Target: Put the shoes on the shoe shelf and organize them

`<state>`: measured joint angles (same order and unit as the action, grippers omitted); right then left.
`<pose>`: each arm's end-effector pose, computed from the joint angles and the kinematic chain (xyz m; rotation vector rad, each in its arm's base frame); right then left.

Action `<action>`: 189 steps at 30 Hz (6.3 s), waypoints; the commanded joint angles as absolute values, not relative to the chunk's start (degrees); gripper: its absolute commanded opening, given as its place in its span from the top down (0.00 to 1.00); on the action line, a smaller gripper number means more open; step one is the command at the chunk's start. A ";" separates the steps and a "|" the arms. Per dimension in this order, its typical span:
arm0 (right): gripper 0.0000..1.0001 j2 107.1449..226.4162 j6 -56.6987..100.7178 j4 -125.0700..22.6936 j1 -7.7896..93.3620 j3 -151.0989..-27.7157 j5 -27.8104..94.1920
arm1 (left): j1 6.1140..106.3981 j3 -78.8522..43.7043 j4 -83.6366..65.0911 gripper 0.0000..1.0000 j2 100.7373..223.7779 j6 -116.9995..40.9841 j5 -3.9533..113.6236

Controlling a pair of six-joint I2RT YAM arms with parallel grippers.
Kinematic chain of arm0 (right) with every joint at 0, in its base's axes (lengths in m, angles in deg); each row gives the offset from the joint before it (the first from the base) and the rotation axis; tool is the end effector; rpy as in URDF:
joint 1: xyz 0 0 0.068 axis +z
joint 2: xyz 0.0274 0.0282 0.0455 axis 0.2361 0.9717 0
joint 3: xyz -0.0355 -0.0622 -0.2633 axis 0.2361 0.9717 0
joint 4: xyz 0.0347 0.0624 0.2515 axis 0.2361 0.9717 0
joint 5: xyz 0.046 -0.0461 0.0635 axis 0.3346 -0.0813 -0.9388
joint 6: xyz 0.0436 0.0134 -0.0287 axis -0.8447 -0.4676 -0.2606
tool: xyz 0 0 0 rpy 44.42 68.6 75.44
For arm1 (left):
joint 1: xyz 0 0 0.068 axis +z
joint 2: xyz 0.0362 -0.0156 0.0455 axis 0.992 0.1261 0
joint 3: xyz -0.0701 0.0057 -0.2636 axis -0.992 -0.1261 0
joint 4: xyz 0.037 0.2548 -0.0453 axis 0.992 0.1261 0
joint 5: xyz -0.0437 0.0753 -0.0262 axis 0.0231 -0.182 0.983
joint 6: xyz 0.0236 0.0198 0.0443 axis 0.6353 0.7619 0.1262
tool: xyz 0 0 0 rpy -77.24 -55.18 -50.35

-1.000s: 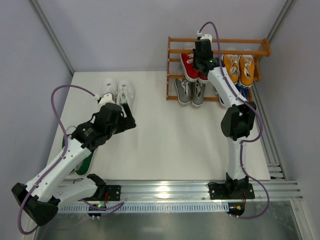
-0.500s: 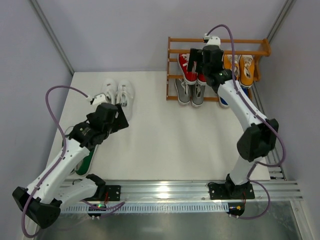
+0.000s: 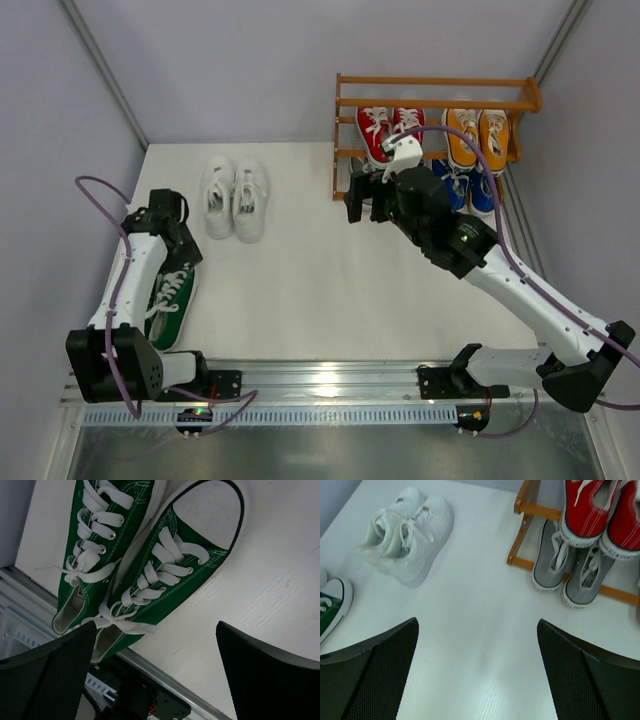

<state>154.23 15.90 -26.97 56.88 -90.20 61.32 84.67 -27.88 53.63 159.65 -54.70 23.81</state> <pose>0.1984 0.1693 0.4211 -0.2436 1.8452 0.3493 0.2268 0.0215 0.2765 -0.7907 2.5951 0.4322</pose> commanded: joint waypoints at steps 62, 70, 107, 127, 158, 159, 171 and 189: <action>0.00 131.32 8.79 -9.95 58.04 -77.23 55.77 | 105.87 -12.84 63.31 1.00 202.08 -40.05 43.48; 0.00 131.40 10.10 -11.35 58.04 -76.62 56.83 | 102.98 -8.97 64.55 1.00 193.57 -43.56 55.62; 0.00 128.15 10.19 -4.94 57.87 -76.35 66.40 | 29.94 -4.93 29.31 1.00 191.61 -95.06 64.33; 0.00 131.13 9.75 -6.87 57.78 -71.43 62.73 | 29.14 -9.15 39.66 0.23 179.50 -92.35 48.08; 0.00 130.96 4.48 -8.63 57.69 -65.10 54.72 | 41.90 -31.11 24.48 1.00 184.67 -89.44 44.63; 0.00 131.22 4.57 -8.72 57.78 -65.01 54.54 | 41.19 -31.47 23.60 1.00 184.67 -90.14 45.16; 0.00 133.68 3.95 -9.42 57.78 -63.70 51.30 | 35.73 -34.02 19.98 1.00 182.92 -96.92 47.46; 0.00 142.20 -6.85 -12.32 67.52 -57.45 40.29 | 36.96 -32.44 34.93 0.00 168.42 -94.46 34.09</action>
<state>140.03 -1.98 -10.20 65.03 -56.30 38.11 36.34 -33.78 32.21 170.88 -94.94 37.49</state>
